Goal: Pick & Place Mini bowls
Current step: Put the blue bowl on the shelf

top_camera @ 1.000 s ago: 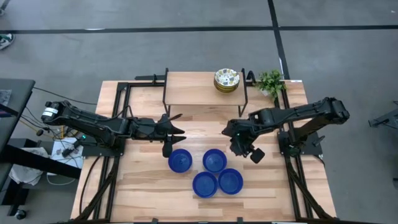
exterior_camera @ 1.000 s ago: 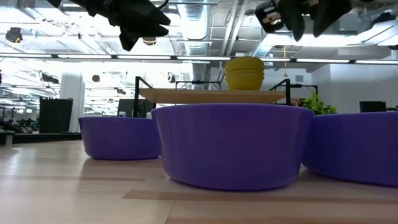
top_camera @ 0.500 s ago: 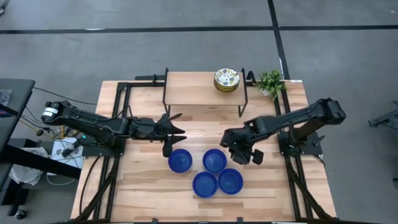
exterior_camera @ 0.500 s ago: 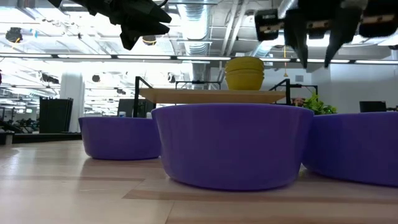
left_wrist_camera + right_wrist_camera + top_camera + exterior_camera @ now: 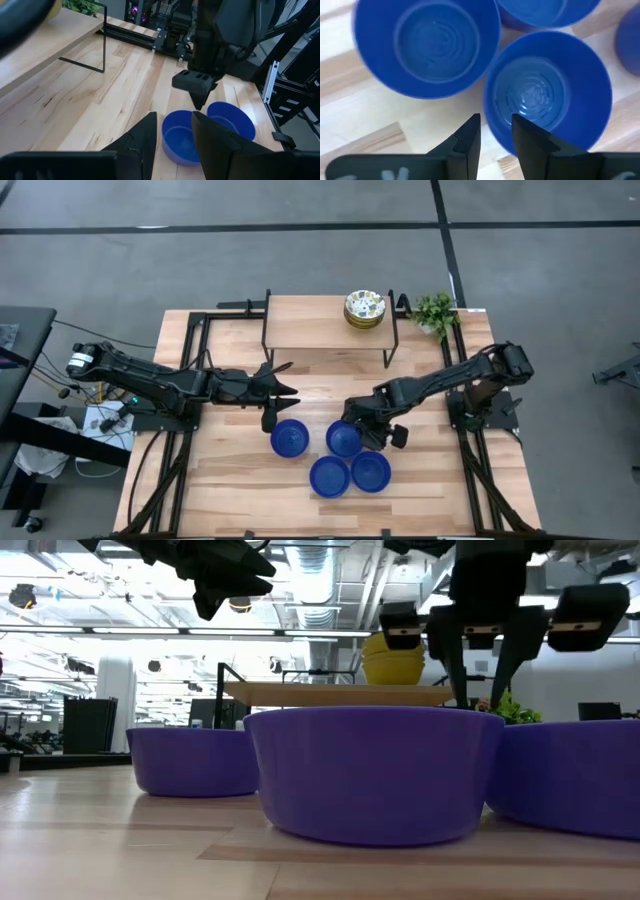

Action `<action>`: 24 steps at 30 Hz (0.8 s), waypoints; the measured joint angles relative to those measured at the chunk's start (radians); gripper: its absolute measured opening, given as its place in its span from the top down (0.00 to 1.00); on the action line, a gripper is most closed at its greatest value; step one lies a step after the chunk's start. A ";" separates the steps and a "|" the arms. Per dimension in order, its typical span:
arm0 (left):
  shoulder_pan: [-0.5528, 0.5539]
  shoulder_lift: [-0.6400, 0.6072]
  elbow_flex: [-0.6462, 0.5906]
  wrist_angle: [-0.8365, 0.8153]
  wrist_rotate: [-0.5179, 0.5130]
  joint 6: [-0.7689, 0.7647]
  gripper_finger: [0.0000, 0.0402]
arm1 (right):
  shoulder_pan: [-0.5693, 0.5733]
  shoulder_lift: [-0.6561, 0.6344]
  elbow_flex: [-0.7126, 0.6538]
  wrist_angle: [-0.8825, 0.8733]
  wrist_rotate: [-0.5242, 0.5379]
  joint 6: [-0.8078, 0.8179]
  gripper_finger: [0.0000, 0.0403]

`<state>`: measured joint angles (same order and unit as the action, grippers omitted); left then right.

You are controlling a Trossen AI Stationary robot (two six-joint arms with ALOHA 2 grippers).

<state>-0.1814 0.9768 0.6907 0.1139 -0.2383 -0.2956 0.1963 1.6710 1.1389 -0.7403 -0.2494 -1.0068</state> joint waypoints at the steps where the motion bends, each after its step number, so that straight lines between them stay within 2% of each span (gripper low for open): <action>1: 0.000 0.000 0.000 0.000 0.000 0.001 0.70 | 0.000 0.005 0.000 0.005 0.003 0.000 0.75; 24: 0.000 0.000 0.000 0.000 0.000 0.001 0.70 | 0.028 0.019 0.001 0.008 0.044 -0.042 0.75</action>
<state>-0.1818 0.9768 0.6907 0.1139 -0.2382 -0.2944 0.2241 1.6897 1.1397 -0.7327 -0.2057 -1.0491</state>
